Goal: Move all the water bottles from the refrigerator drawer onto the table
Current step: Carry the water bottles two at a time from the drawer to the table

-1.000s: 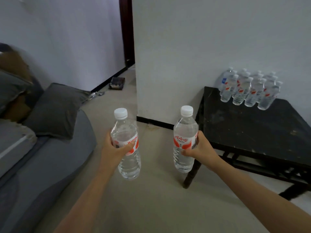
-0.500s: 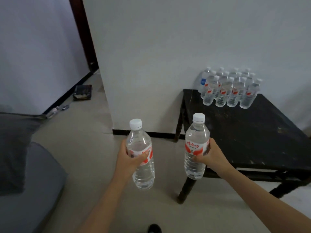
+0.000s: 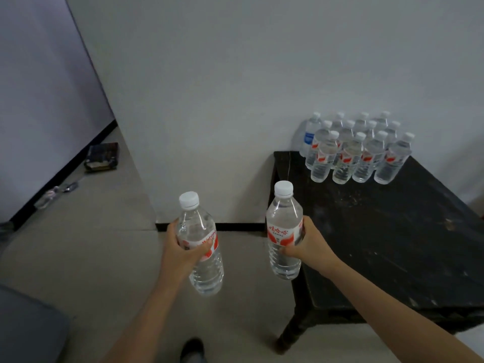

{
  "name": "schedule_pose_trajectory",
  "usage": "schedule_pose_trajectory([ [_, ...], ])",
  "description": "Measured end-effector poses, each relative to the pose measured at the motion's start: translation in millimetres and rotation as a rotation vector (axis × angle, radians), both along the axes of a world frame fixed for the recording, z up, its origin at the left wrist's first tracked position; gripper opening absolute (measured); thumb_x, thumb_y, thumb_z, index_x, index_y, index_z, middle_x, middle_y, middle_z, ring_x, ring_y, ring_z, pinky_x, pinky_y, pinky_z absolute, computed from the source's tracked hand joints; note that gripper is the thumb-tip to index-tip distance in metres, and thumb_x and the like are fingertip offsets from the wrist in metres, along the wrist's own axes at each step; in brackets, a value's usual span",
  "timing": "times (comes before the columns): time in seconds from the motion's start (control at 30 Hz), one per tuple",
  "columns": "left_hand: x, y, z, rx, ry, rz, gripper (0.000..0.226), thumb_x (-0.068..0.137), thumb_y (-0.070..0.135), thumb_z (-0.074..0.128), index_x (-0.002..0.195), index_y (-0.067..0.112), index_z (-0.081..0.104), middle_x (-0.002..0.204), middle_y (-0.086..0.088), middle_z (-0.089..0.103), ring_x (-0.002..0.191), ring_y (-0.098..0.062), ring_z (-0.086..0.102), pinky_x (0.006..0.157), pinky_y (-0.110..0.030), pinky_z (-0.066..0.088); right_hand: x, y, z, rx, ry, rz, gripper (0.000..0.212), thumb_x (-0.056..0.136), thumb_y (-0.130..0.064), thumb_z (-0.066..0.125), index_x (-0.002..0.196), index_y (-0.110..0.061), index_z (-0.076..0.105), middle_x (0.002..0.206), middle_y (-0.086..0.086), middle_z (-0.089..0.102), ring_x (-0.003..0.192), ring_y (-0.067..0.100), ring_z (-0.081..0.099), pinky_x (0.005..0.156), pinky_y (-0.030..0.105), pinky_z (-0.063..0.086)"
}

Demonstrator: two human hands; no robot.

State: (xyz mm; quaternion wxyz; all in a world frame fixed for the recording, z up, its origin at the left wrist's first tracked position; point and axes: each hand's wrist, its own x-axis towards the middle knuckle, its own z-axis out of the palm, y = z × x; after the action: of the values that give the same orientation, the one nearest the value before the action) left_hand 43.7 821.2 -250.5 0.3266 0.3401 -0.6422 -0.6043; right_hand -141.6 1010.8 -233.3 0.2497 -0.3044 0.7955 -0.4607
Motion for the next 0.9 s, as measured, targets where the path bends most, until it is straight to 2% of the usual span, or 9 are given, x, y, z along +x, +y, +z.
schedule_pose_trajectory([
  [0.07, -19, -15, -9, 0.007, -0.023, -0.044, 0.089, 0.043, 0.029, 0.086, 0.120, 0.015, 0.045, 0.109, -0.006, 0.061, 0.095, -0.022, 0.062, 0.073, -0.031, 0.051, -11, -9, -2, 0.004, -0.017, -0.033, 0.073, 0.066, -0.009, 0.079, 0.123, -0.017, 0.034, 0.112, -0.004, 0.053, 0.101, 0.007, 0.053, 0.073, 0.013, 0.044],
  [0.13, -51, -37, -17, 0.010, -0.039, -0.111, 0.076, 0.058, 0.010, 0.084, 0.122, 0.015, 0.044, 0.111, -0.006, 0.060, 0.099, -0.025, 0.060, 0.075, -0.032, 0.050, -31, -21, -8, 0.012, -0.043, -0.095, 0.072, 0.065, -0.008, 0.080, 0.120, -0.019, 0.034, 0.110, -0.006, 0.053, 0.100, 0.006, 0.054, 0.069, 0.012, 0.043],
  [0.23, -101, -67, -23, 0.015, -0.012, -0.214, 0.071, 0.061, 0.000, 0.080, 0.117, 0.022, 0.042, 0.105, 0.004, 0.058, 0.096, -0.019, 0.060, 0.074, -0.028, 0.049, -60, -36, -13, 0.038, -0.044, -0.193, 0.071, 0.064, -0.007, 0.080, 0.118, -0.019, 0.036, 0.108, -0.007, 0.054, 0.097, 0.003, 0.055, 0.068, 0.013, 0.043],
  [0.3, -137, -86, -22, 0.020, -0.007, -0.296, 0.076, 0.057, 0.002, 0.084, 0.115, 0.025, 0.041, 0.105, 0.005, 0.058, 0.095, -0.014, 0.059, 0.079, -0.031, 0.050, -82, -44, -16, 0.050, -0.049, -0.285, 0.070, 0.064, -0.007, 0.080, 0.116, -0.020, 0.036, 0.106, -0.008, 0.054, 0.097, 0.006, 0.055, 0.076, 0.017, 0.045],
  [0.4, -191, -110, -15, 0.044, 0.000, -0.417, 0.078, 0.057, 0.004, 0.085, 0.117, 0.025, 0.039, 0.108, 0.005, 0.057, 0.097, -0.011, 0.058, 0.080, -0.029, 0.048, -112, -49, -16, 0.076, -0.066, -0.447, 0.071, 0.062, -0.008, 0.081, 0.117, -0.020, 0.038, 0.107, -0.005, 0.055, 0.104, 0.013, 0.056, 0.092, 0.034, 0.047],
  [0.53, -254, -130, -12, 0.021, -0.016, -0.576, 0.073, 0.060, 0.003, 0.083, 0.114, 0.025, 0.038, 0.104, 0.009, 0.055, 0.095, -0.007, 0.056, 0.075, -0.020, 0.046, -132, -46, -19, 0.072, -0.095, -0.664, 0.072, 0.058, -0.015, 0.083, 0.115, -0.018, 0.041, 0.108, 0.000, 0.059, 0.103, 0.016, 0.058, 0.095, 0.046, 0.048],
  [0.7, -309, -119, -23, -0.020, -0.037, -0.751, 0.072, 0.060, 0.008, 0.083, 0.114, 0.026, 0.038, 0.104, 0.016, 0.050, 0.093, 0.000, 0.053, 0.082, -0.024, 0.044, -135, -27, -35, 0.092, -0.107, -0.866, 0.083, 0.046, -0.034, 0.085, 0.116, -0.014, 0.045, 0.105, 0.004, 0.063, 0.098, 0.017, 0.064, 0.087, 0.045, 0.053],
  [0.83, -358, -91, -27, -0.019, -0.029, -0.850, 0.072, 0.054, 0.022, 0.083, 0.108, 0.037, 0.039, 0.105, 0.021, 0.050, 0.096, 0.001, 0.053, 0.085, -0.025, 0.045, -143, -10, -34, 0.116, -0.101, -0.974, 0.069, 0.061, -0.010, 0.082, 0.116, -0.013, 0.041, 0.102, 0.001, 0.059, 0.097, 0.017, 0.061, 0.086, 0.038, 0.051],
  [0.9, -380, -75, -26, -0.026, -0.016, -0.877, 0.071, 0.056, 0.014, 0.084, 0.109, 0.034, 0.041, 0.104, 0.019, 0.052, 0.097, -0.002, 0.055, 0.088, -0.029, 0.045, -149, 0, -36, 0.112, -0.090, -1.018, 0.066, 0.064, -0.004, 0.079, 0.115, -0.014, 0.038, 0.100, -0.003, 0.056, 0.094, 0.012, 0.058, 0.081, 0.032, 0.048],
])
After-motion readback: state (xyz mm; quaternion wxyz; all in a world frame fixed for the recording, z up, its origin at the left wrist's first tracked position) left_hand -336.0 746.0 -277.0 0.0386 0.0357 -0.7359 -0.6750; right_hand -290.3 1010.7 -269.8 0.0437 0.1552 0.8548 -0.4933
